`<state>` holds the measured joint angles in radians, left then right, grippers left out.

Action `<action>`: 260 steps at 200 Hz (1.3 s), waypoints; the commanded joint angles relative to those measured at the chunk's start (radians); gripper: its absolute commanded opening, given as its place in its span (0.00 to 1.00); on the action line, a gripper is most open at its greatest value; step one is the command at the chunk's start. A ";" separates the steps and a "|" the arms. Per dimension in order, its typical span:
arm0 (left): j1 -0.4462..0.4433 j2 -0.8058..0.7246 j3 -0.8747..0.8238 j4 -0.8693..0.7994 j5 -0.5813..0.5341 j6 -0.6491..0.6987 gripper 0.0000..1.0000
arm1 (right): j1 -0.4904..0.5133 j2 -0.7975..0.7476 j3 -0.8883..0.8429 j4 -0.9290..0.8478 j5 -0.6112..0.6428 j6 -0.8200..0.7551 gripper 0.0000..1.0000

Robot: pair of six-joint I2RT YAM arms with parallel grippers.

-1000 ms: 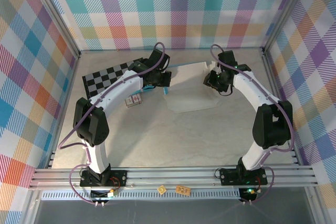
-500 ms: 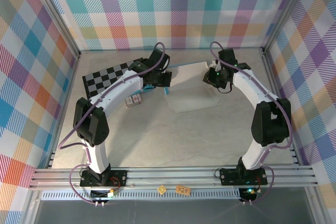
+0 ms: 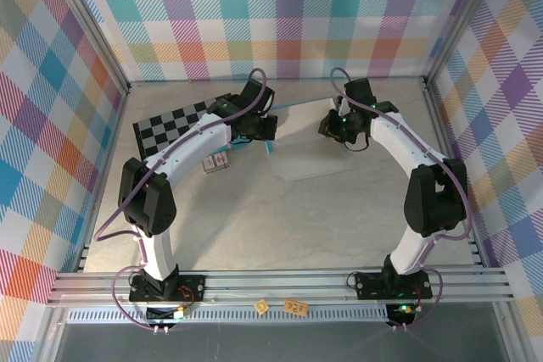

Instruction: Fold the paper box

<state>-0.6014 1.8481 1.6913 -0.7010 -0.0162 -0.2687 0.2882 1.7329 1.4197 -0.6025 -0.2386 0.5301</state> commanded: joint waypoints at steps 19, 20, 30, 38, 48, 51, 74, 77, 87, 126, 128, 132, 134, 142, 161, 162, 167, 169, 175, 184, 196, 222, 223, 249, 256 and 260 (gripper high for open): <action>0.000 0.000 0.045 0.040 0.028 -0.008 0.00 | 0.013 -0.020 0.015 -0.025 -0.004 -0.024 0.22; 0.000 0.000 0.045 0.041 0.029 -0.007 0.00 | 0.014 -0.020 0.016 -0.026 -0.004 -0.025 0.22; 0.005 0.002 0.047 0.045 0.034 0.002 0.00 | 0.011 -0.037 0.034 -0.036 0.004 -0.028 0.23; 0.011 0.004 0.046 0.051 0.042 0.010 0.00 | 0.004 -0.050 0.056 -0.047 0.003 -0.033 0.25; 0.020 0.009 0.048 0.061 0.059 0.027 0.00 | -0.010 -0.067 0.095 -0.058 -0.010 -0.034 0.28; 0.024 0.012 0.049 0.066 0.066 0.032 0.00 | -0.015 -0.072 0.106 -0.061 -0.015 -0.036 0.29; 0.064 0.043 0.069 0.113 0.154 0.071 0.00 | -0.084 -0.117 0.194 -0.055 -0.052 -0.026 0.37; 0.069 0.049 0.071 0.122 0.161 0.078 0.00 | -0.094 -0.123 0.203 -0.052 -0.056 -0.020 0.38; 0.084 0.065 0.086 0.146 0.171 0.099 0.00 | -0.134 -0.133 0.232 -0.044 -0.062 0.003 0.39; 0.157 0.152 0.175 0.211 0.287 0.181 0.00 | -0.282 -0.171 0.230 0.083 -0.081 0.120 0.40; 0.162 0.157 0.181 0.211 0.299 0.188 0.00 | -0.290 -0.171 0.226 0.095 -0.092 0.125 0.40; 0.170 0.166 0.192 0.211 0.322 0.203 0.00 | -0.305 -0.170 0.220 0.114 -0.113 0.134 0.40; 0.174 0.171 0.196 0.210 0.334 0.210 0.00 | -0.313 -0.169 0.218 0.124 -0.123 0.136 0.40; 0.190 0.186 0.215 0.209 0.382 0.235 0.00 | -0.340 -0.163 0.213 0.158 -0.166 0.130 0.38; 0.239 0.224 0.254 0.197 0.593 0.269 0.00 | -0.392 -0.131 0.205 0.223 -0.299 0.070 0.37; 0.241 0.225 0.255 0.196 0.603 0.269 0.00 | -0.393 -0.129 0.206 0.226 -0.308 0.067 0.37; 0.249 0.229 0.256 0.200 0.636 0.269 0.00 | -0.407 -0.116 0.204 0.239 -0.357 0.052 0.37; 0.254 0.229 0.255 0.201 0.646 0.270 0.00 | -0.412 -0.111 0.203 0.244 -0.376 0.046 0.37; 0.261 0.233 0.253 0.206 0.669 0.269 0.00 | -0.426 -0.100 0.195 0.262 -0.429 0.031 0.37; 0.275 0.236 0.249 0.215 0.704 0.258 0.00 | -0.438 -0.090 0.176 0.286 -0.490 0.003 0.37; 0.286 0.238 0.240 0.228 0.752 0.241 0.00 | -0.445 -0.072 0.160 0.318 -0.580 -0.025 0.37; 0.296 0.238 0.220 0.227 0.822 0.237 0.00 | -0.442 -0.031 0.147 0.453 -0.796 0.023 0.41; 0.296 0.238 0.218 0.228 0.825 0.236 0.00 | -0.441 -0.030 0.147 0.458 -0.800 0.026 0.41; 0.302 0.236 0.188 0.271 0.873 0.193 0.00 | -0.401 -0.003 0.189 0.370 -0.834 -0.082 0.40; 0.302 0.238 0.186 0.276 0.882 0.188 0.00 | -0.386 0.000 0.195 0.355 -0.837 -0.102 0.40; 0.302 0.238 0.185 0.276 0.885 0.184 0.00 | -0.379 0.004 0.197 0.351 -0.839 -0.111 0.39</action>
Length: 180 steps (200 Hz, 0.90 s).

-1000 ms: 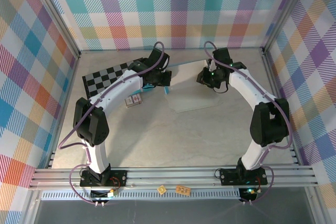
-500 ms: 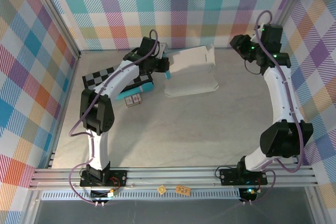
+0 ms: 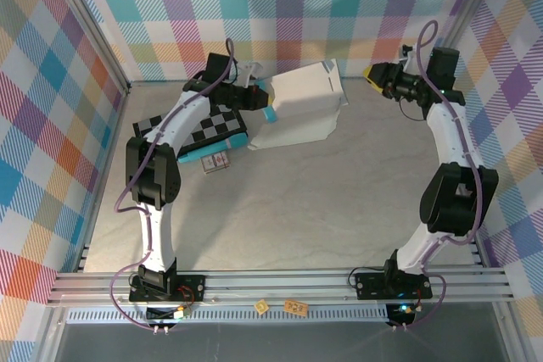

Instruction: Fold the paper box

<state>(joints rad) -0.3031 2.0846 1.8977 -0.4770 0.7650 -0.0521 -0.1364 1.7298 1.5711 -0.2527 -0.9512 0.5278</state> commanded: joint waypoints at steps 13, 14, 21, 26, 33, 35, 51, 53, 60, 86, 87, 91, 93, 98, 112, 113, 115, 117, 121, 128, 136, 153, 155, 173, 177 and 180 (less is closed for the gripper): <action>0.004 0.001 -0.025 0.057 0.104 -0.034 0.00 | 0.067 0.012 0.047 -0.015 -0.139 -0.135 0.38; 0.003 0.001 -0.026 0.057 0.103 -0.033 0.00 | 0.069 0.013 0.047 -0.016 -0.139 -0.138 0.38; 0.003 0.003 -0.026 0.057 0.102 -0.035 0.00 | 0.078 0.017 0.049 -0.024 -0.144 -0.146 0.37; 0.004 0.001 -0.027 0.059 0.102 -0.037 0.00 | 0.080 0.017 0.047 -0.025 -0.148 -0.147 0.37; 0.004 0.002 -0.031 0.066 0.096 -0.042 0.00 | 0.083 0.017 0.046 -0.023 -0.149 -0.148 0.37; 0.004 0.002 -0.032 0.068 0.096 -0.045 0.00 | 0.083 0.017 0.046 -0.023 -0.149 -0.148 0.37; 0.004 0.003 -0.037 0.083 0.095 -0.058 0.00 | 0.088 0.017 0.049 -0.017 -0.159 -0.141 0.36; 0.004 0.003 -0.038 0.083 0.095 -0.061 0.00 | 0.089 0.017 0.051 -0.018 -0.159 -0.141 0.35; 0.004 0.005 -0.039 0.087 0.093 -0.066 0.00 | 0.093 0.018 0.056 -0.024 -0.160 -0.147 0.35; 0.004 0.005 -0.044 0.103 0.086 -0.082 0.00 | 0.108 0.024 0.066 -0.056 -0.148 -0.171 0.33; 0.004 0.005 -0.044 0.104 0.086 -0.082 0.00 | 0.109 0.024 0.066 -0.056 -0.148 -0.172 0.33; 0.004 0.005 -0.044 0.107 0.087 -0.084 0.00 | 0.110 0.024 0.066 -0.059 -0.145 -0.174 0.33; 0.004 0.004 -0.043 0.108 0.086 -0.084 0.00 | 0.111 0.024 0.066 -0.061 -0.143 -0.176 0.33; 0.004 0.003 -0.043 0.108 0.084 -0.085 0.00 | 0.114 0.024 0.067 -0.066 -0.136 -0.181 0.33; 0.004 0.003 -0.044 0.110 0.081 -0.090 0.00 | 0.118 0.023 0.076 -0.092 -0.120 -0.203 0.34; 0.003 0.003 -0.044 0.110 0.080 -0.091 0.00 | 0.118 0.023 0.077 -0.093 -0.117 -0.205 0.34; 0.003 0.003 -0.045 0.108 0.079 -0.091 0.00 | 0.118 0.022 0.078 -0.095 -0.114 -0.206 0.34; 0.002 0.003 -0.045 0.109 0.080 -0.092 0.00 | 0.119 0.021 0.079 -0.096 -0.112 -0.208 0.34; 0.002 0.002 -0.045 0.108 0.079 -0.093 0.00 | 0.119 0.022 0.081 -0.097 -0.107 -0.209 0.35; 0.001 0.003 -0.045 0.108 0.080 -0.093 0.00 | 0.120 0.020 0.083 -0.096 -0.105 -0.208 0.35; 0.000 0.002 -0.048 0.108 0.076 -0.094 0.00 | 0.121 0.021 0.088 -0.094 -0.105 -0.204 0.35; -0.004 0.000 -0.051 0.107 0.072 -0.091 0.00 | 0.134 0.023 0.108 -0.111 -0.098 -0.213 0.35; -0.004 -0.001 -0.051 0.107 0.071 -0.092 0.00 | 0.136 0.023 0.111 -0.114 -0.093 -0.217 0.35; -0.007 -0.003 -0.048 0.107 0.068 -0.093 0.00 | 0.152 0.030 0.137 -0.161 -0.056 -0.255 0.34; -0.007 -0.003 -0.049 0.109 0.069 -0.092 0.00 | 0.155 0.032 0.142 -0.171 -0.043 -0.260 0.34; -0.007 -0.003 -0.049 0.110 0.068 -0.093 0.00 | 0.156 0.032 0.146 -0.179 -0.035 -0.265 0.34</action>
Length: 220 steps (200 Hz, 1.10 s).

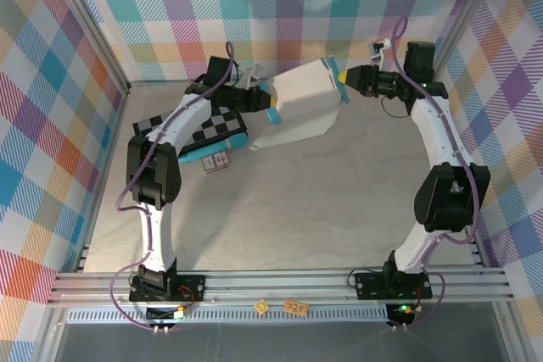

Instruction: Fold the paper box

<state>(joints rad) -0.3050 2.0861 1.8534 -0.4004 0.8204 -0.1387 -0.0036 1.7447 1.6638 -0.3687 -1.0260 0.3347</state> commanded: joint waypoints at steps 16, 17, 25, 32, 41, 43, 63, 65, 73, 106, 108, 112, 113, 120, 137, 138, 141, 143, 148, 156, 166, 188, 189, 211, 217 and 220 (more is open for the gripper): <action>-0.006 -0.008 -0.001 0.035 0.008 -0.007 0.00 | 0.028 0.021 0.061 -0.091 0.075 -0.094 0.33; -0.006 -0.009 -0.001 0.035 0.009 -0.007 0.00 | 0.028 0.021 0.062 -0.093 0.076 -0.096 0.33; -0.008 -0.009 -0.001 0.035 0.008 -0.006 0.00 | 0.028 0.022 0.065 -0.106 0.093 -0.105 0.33; -0.008 -0.013 0.001 0.036 0.006 -0.007 0.00 | 0.031 0.021 0.069 -0.117 0.113 -0.114 0.33; -0.011 -0.013 0.001 0.037 0.004 -0.007 0.00 | 0.037 0.023 0.079 -0.142 0.144 -0.135 0.33; -0.010 -0.015 0.001 0.036 0.004 -0.007 0.00 | 0.040 0.023 0.082 -0.149 0.152 -0.141 0.33; -0.014 -0.017 0.001 0.037 0.003 -0.005 0.00 | 0.067 0.025 0.104 -0.204 0.247 -0.193 0.34; -0.014 -0.017 0.001 0.036 0.003 -0.005 0.00 | 0.070 0.026 0.105 -0.208 0.258 -0.198 0.34; -0.016 -0.019 0.002 0.034 0.001 -0.003 0.00 | 0.082 0.027 0.111 -0.221 0.295 -0.213 0.34; -0.022 -0.027 -0.002 0.020 -0.008 0.010 0.00 | 0.130 0.035 0.145 -0.266 0.424 -0.264 0.33; -0.022 -0.027 -0.003 0.020 -0.009 0.011 0.00 | 0.131 0.036 0.147 -0.266 0.431 -0.267 0.33; -0.022 -0.027 -0.004 0.019 -0.009 0.013 0.00 | 0.136 0.038 0.151 -0.271 0.447 -0.269 0.32; -0.022 -0.027 -0.005 0.018 -0.009 0.013 0.00 | 0.136 0.038 0.153 -0.272 0.450 -0.270 0.32; -0.023 -0.030 -0.004 0.017 -0.010 0.014 0.00 | 0.143 0.044 0.162 -0.279 0.481 -0.274 0.32; -0.025 -0.035 -0.003 0.011 -0.017 0.022 0.00 | 0.168 0.055 0.182 -0.307 0.577 -0.291 0.31; -0.026 -0.035 -0.003 0.011 -0.017 0.022 0.00 | 0.170 0.055 0.183 -0.308 0.582 -0.292 0.31; -0.026 -0.037 -0.003 0.007 -0.017 0.023 0.00 | 0.172 0.057 0.188 -0.312 0.594 -0.296 0.31; -0.026 -0.038 -0.003 0.006 -0.017 0.025 0.00 | 0.175 0.058 0.190 -0.314 0.602 -0.299 0.32; -0.026 -0.040 -0.003 0.006 -0.019 0.027 0.00 | 0.183 0.060 0.192 -0.316 0.625 -0.303 0.32; -0.028 -0.043 -0.003 0.000 -0.021 0.033 0.00 | 0.198 0.063 0.195 -0.319 0.668 -0.306 0.32; -0.029 -0.046 -0.001 -0.004 -0.023 0.038 0.00 | 0.215 0.072 0.203 -0.327 0.705 -0.318 0.32; -0.034 -0.050 0.001 -0.014 -0.025 0.045 0.00 | 0.259 0.101 0.226 -0.343 0.803 -0.341 0.32; -0.035 -0.050 0.001 -0.015 -0.026 0.046 0.00 | 0.261 0.102 0.227 -0.344 0.809 -0.341 0.32; -0.040 -0.050 0.000 -0.023 -0.029 0.053 0.00 | 0.299 0.135 0.253 -0.363 0.945 -0.346 0.26; -0.041 -0.050 0.001 -0.024 -0.027 0.054 0.00 | 0.309 0.142 0.258 -0.366 0.982 -0.347 0.24; -0.042 -0.050 0.001 -0.024 -0.028 0.055 0.00 | 0.313 0.145 0.260 -0.368 1.001 -0.349 0.23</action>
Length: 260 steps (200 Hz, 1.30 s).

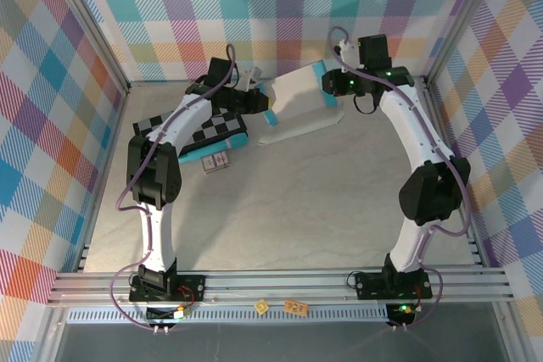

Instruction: Fold the paper box

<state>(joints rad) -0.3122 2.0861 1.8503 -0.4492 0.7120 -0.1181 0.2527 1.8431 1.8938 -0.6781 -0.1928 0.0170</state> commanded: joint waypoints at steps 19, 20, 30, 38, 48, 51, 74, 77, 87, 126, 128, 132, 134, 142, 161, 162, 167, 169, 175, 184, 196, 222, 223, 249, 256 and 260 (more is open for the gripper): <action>-0.040 -0.051 0.005 0.022 0.080 0.038 0.00 | 0.087 0.067 0.038 -0.064 0.268 -0.033 0.14; -0.040 -0.051 0.006 0.021 0.080 0.037 0.00 | 0.089 0.068 0.038 -0.065 0.272 -0.033 0.13; -0.043 -0.051 0.007 0.017 0.080 0.040 0.00 | 0.104 0.076 0.038 -0.066 0.314 -0.030 0.09; -0.045 -0.049 0.010 0.013 0.077 0.044 0.00 | 0.117 0.082 0.039 -0.067 0.353 -0.029 0.06; -0.047 -0.049 0.012 0.012 0.078 0.044 0.00 | 0.127 0.088 0.039 -0.066 0.381 -0.030 0.03; -0.047 -0.049 0.012 0.011 0.077 0.044 0.00 | 0.130 0.089 0.038 -0.065 0.386 -0.029 0.02; -0.050 -0.051 0.015 0.006 0.075 0.046 0.00 | 0.132 0.091 0.035 -0.056 0.411 -0.028 0.00; -0.050 -0.051 0.015 0.006 0.074 0.048 0.00 | 0.133 0.091 0.034 -0.053 0.415 -0.029 0.00; -0.051 -0.052 0.016 0.004 0.074 0.048 0.00 | 0.132 0.090 0.035 -0.049 0.426 -0.034 0.00; -0.053 -0.055 0.013 -0.001 0.073 0.055 0.00 | 0.133 0.097 0.037 -0.049 0.419 -0.040 0.06; -0.053 -0.055 0.013 -0.002 0.073 0.054 0.00 | 0.133 0.098 0.037 -0.049 0.419 -0.040 0.06; -0.053 -0.055 0.012 -0.002 0.072 0.054 0.00 | 0.132 0.100 0.038 -0.050 0.418 -0.040 0.07; -0.054 -0.057 0.012 -0.002 0.072 0.055 0.00 | 0.132 0.101 0.039 -0.052 0.418 -0.039 0.07; -0.053 -0.057 0.010 -0.002 0.073 0.054 0.00 | 0.131 0.104 0.042 -0.055 0.422 -0.039 0.08; -0.054 -0.059 0.006 0.000 0.072 0.055 0.00 | 0.126 0.112 0.052 -0.061 0.435 -0.037 0.12; -0.054 -0.059 0.006 0.000 0.073 0.055 0.00 | 0.125 0.113 0.052 -0.061 0.435 -0.036 0.12; -0.054 -0.058 0.007 0.000 0.073 0.054 0.00 | 0.123 0.115 0.056 -0.066 0.439 -0.036 0.13; -0.054 -0.058 0.007 0.000 0.073 0.054 0.00 | 0.122 0.116 0.057 -0.066 0.441 -0.035 0.14; -0.054 -0.059 0.007 -0.001 0.072 0.054 0.00 | 0.121 0.120 0.060 -0.069 0.448 -0.035 0.14; -0.054 -0.057 0.007 -0.001 0.072 0.052 0.00 | 0.117 0.123 0.063 -0.070 0.451 -0.035 0.14; -0.054 -0.057 0.009 -0.001 0.072 0.053 0.00 | 0.114 0.128 0.070 -0.072 0.459 -0.031 0.14; -0.054 -0.057 0.008 -0.001 0.070 0.054 0.00 | 0.115 0.138 0.086 -0.079 0.490 -0.028 0.07; -0.054 -0.056 0.009 -0.001 0.070 0.054 0.00 | 0.115 0.138 0.086 -0.079 0.492 -0.028 0.07; -0.057 -0.054 0.012 -0.002 0.067 0.054 0.00 | 0.114 0.150 0.096 -0.092 0.516 -0.012 0.17; -0.057 -0.053 0.011 -0.002 0.067 0.054 0.00 | 0.115 0.154 0.098 -0.092 0.513 -0.008 0.18; -0.058 -0.052 0.012 -0.002 0.067 0.055 0.00 | 0.115 0.155 0.098 -0.094 0.512 -0.006 0.17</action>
<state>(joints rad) -0.3412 2.0861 1.8481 -0.4953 0.6899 -0.0887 0.3634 1.9659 1.9713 -0.7364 0.3077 -0.0097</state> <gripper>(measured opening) 0.067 0.173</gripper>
